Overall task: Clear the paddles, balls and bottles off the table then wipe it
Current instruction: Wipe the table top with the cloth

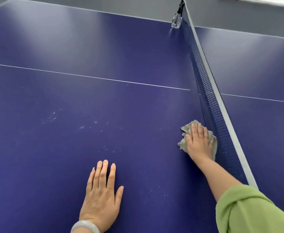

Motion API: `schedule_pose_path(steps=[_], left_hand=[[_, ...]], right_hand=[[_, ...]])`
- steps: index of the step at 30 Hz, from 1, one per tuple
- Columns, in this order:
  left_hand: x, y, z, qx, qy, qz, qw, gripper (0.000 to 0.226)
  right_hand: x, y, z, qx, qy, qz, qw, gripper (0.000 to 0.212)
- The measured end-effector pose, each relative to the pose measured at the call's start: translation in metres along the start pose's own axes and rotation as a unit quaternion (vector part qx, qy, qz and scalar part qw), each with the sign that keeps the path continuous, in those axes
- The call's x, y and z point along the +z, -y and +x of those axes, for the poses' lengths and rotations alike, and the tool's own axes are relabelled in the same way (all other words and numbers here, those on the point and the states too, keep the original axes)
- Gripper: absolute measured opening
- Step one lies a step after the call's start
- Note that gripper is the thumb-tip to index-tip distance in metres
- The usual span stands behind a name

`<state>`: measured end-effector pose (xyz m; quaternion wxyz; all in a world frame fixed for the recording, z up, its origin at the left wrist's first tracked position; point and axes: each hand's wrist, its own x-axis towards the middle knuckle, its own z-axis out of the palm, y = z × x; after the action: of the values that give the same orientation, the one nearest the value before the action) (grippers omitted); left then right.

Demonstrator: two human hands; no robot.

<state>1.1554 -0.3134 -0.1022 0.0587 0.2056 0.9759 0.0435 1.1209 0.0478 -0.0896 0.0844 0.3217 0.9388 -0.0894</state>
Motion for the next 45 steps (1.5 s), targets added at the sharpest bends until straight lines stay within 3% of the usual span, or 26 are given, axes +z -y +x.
schedule_pose_path(steps=[4, 7, 9, 12, 14, 17, 19, 21, 24, 26, 28, 32, 37, 41, 45], left_hand=[[0.003, -0.001, 0.0, 0.0, -0.004, 0.001, 1.0, 0.071], [0.003, -0.001, 0.001, -0.003, 0.0, 0.006, 1.0, 0.07], [0.002, 0.0, 0.0, -0.004, 0.002, 0.009, 1.0, 0.071], [0.001, -0.001, 0.0, -0.006, 0.007, 0.008, 1.0, 0.071], [0.0, 0.0, 0.0, -0.007, 0.005, 0.004, 1.0, 0.071], [-0.001, -0.001, 0.0, -0.004, 0.005, -0.001, 1.0, 0.071], [0.0, -0.001, 0.0, -0.002, 0.004, -0.002, 1.0, 0.071], [0.0, -0.001, 0.0, -0.002, 0.004, -0.002, 1.0, 0.071], [-0.002, -0.002, 0.0, -0.006, 0.007, -0.003, 1.0, 0.071], [-0.002, -0.002, 0.0, -0.007, 0.007, 0.0, 1.0, 0.072], [-0.003, -0.003, 0.0, -0.005, 0.007, 0.006, 1.0, 0.072], [0.0, -0.003, -0.001, -0.01, 0.011, 0.005, 1.0, 0.07], [0.001, -0.002, -0.001, -0.004, 0.004, 0.005, 1.0, 0.069], [0.002, -0.002, 0.0, -0.001, -0.004, -0.001, 1.0, 0.069], [0.002, -0.001, 0.0, -0.002, -0.002, 0.001, 1.0, 0.068]], right_hand=[[-0.009, 0.051, 0.06, 0.019, 0.014, 0.034, 0.999, 0.059], [-0.001, 0.111, 0.054, -0.138, 0.046, 0.027, 0.989, 0.056], [0.008, 0.135, 0.02, -0.261, 0.054, 0.014, 0.964, 0.055], [0.018, 0.11, -0.018, -0.379, 0.073, -0.011, 0.923, 0.057], [0.018, 0.067, -0.008, -0.339, 0.038, -0.036, 0.939, 0.069], [0.007, 0.011, 0.019, -0.093, -0.031, -0.019, 0.995, 0.068], [0.003, 0.016, 0.024, 0.03, -0.017, 0.005, 0.999, 0.06], [0.008, 0.054, 0.015, -0.011, -0.038, 0.007, 0.999, 0.063], [0.026, 0.109, -0.024, -0.254, 0.004, -0.021, 0.967, 0.067], [0.028, 0.11, -0.045, -0.345, 0.061, -0.04, 0.936, 0.059], [0.021, 0.086, -0.032, -0.32, 0.033, -0.054, 0.945, 0.066], [0.003, 0.035, 0.035, -0.095, 0.014, 0.005, 0.995, 0.057], [-0.02, 0.038, 0.107, 0.019, 0.035, 0.046, 0.998, 0.058], [-0.032, 0.078, 0.146, 0.032, 0.042, 0.083, 0.995, 0.059], [-0.025, 0.152, 0.141, -0.069, 0.067, 0.061, 0.994, 0.059]])
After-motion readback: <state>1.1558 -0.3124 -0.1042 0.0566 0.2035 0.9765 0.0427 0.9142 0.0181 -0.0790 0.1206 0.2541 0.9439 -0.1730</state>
